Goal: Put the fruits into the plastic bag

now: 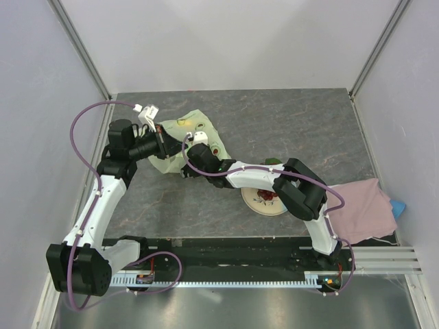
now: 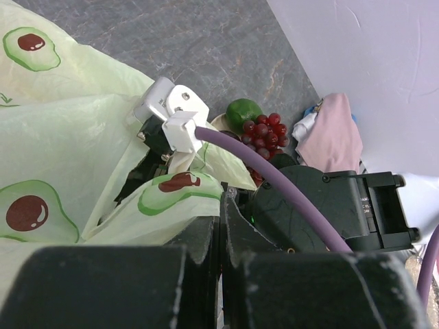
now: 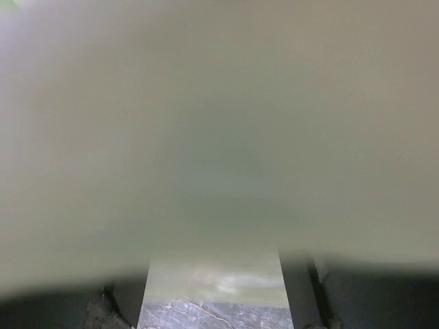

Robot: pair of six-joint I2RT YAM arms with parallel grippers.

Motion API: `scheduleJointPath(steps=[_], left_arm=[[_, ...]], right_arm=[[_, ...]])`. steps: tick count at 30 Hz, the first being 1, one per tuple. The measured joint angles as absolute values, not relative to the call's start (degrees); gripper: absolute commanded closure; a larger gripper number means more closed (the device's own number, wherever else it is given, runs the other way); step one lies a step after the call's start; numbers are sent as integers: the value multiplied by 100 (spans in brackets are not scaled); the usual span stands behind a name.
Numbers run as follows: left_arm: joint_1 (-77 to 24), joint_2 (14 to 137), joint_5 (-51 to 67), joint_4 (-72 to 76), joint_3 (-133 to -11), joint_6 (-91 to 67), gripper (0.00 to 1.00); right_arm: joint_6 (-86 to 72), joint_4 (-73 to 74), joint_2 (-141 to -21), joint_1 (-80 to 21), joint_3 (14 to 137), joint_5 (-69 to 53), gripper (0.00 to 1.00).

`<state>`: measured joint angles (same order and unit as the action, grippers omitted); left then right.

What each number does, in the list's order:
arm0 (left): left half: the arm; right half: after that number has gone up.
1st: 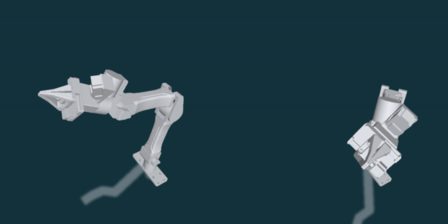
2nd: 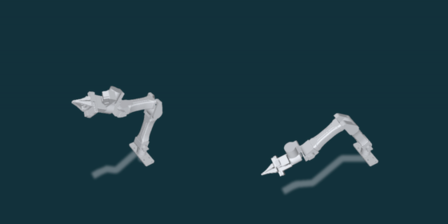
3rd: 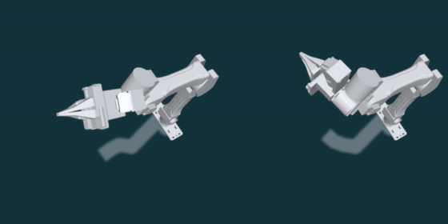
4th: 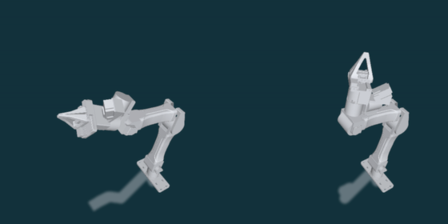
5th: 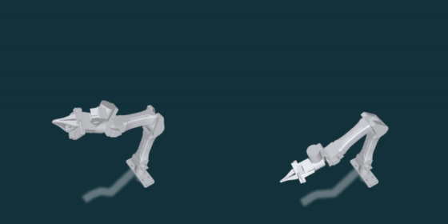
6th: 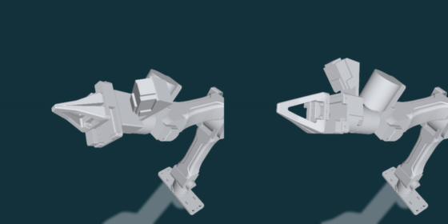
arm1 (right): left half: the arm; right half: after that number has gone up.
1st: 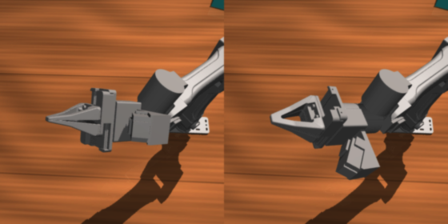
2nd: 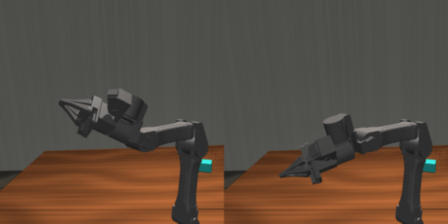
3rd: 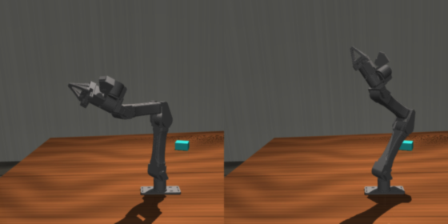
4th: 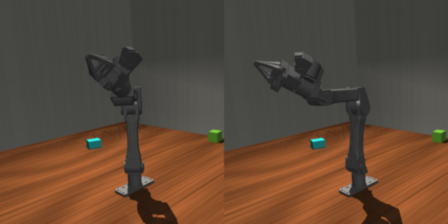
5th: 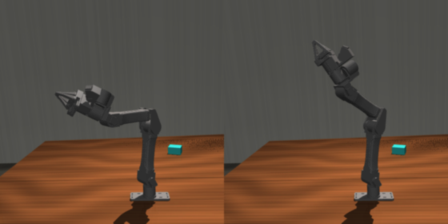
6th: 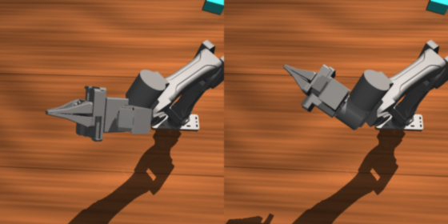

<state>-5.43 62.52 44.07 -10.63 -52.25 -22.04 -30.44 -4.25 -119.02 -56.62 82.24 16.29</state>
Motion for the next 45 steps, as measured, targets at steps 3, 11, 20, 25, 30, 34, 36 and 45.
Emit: scheduleJointPath(steps=[3, 11, 20, 25, 30, 34, 36, 45], left_arm=[[-541, 6252, 4405, -1063, -5225, -2204, 98], [-543, 6252, 4405, -1063, -5225, -2204, 98], [-519, 6252, 4399, -1066, -5225, -2204, 98], [-493, 6252, 4399, -1070, -5225, -2204, 98], [-484, 6252, 4399, -1068, -5225, -2204, 98], [-484, 6252, 4397, -1068, -5225, -2202, 98], [-484, 6252, 4394, -1068, -5225, -2202, 98], [-484, 6252, 4388, -1068, -5225, -2204, 99]], right_arm=[[-3039, -456, -11902, -5662, 8246, 1627, 21], [-3024, -624, -11902, -5662, 8239, 1588, 23], [-2641, -1120, -11522, -5706, 7472, 1352, 23], [-2322, -1422, -10724, -5841, 6565, 1170, 23], [-1984, -1651, -9865, -6108, 5996, 1079, 23], [-1806, -1868, -9238, -6342, 5651, 1033, 22], [-1754, -1973, -8917, -6418, 5454, 1002, 22], [-1839, -928, -7625, -6353, 5135, 2276, 25]])
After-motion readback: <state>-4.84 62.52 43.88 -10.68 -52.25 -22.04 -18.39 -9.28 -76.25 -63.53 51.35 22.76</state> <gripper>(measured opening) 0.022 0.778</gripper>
